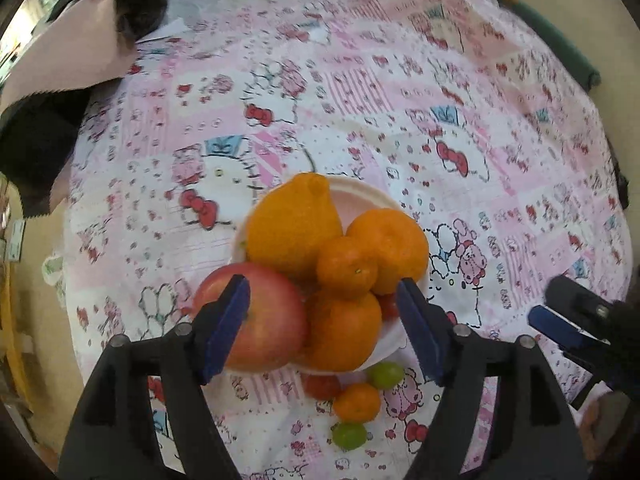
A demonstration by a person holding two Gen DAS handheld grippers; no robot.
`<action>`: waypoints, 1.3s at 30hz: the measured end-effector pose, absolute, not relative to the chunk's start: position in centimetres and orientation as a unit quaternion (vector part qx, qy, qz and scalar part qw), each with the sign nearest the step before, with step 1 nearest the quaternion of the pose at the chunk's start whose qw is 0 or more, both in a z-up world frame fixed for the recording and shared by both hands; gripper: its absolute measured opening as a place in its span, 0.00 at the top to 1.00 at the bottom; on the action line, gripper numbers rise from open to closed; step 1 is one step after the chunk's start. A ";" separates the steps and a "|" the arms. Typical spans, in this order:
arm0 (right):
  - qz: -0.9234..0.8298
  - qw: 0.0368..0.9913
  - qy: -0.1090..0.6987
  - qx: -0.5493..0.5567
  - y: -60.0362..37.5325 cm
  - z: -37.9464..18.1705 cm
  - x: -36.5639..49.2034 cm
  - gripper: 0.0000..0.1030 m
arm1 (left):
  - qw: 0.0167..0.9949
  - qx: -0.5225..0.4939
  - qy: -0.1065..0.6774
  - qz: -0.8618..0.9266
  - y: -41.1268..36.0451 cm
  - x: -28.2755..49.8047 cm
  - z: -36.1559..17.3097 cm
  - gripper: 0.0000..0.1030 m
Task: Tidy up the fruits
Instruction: 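Move the right tool to another small mandarin and grasp it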
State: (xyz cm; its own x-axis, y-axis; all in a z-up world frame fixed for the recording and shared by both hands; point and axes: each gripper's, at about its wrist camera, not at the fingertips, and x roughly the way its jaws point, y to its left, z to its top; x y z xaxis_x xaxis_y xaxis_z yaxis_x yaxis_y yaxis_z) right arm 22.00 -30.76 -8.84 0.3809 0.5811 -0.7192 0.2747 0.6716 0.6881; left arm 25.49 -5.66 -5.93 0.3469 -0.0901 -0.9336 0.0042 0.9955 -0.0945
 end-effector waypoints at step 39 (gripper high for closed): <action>0.163 0.712 0.680 0.059 -16.0 -17.8 17.5 0.30 | 0.844 -0.123 0.521 0.036 4.0 13.3 -7.5 0.23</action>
State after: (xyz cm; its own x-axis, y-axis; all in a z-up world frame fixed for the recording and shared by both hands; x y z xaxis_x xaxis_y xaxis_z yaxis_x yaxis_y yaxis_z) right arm 17.48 -15.97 -17.84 0.0212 0.3123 -0.9498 -0.1512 0.9401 0.3057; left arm 13.32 3.96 -7.49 0.4541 -0.0674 -0.8884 -0.1890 0.9672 -0.1700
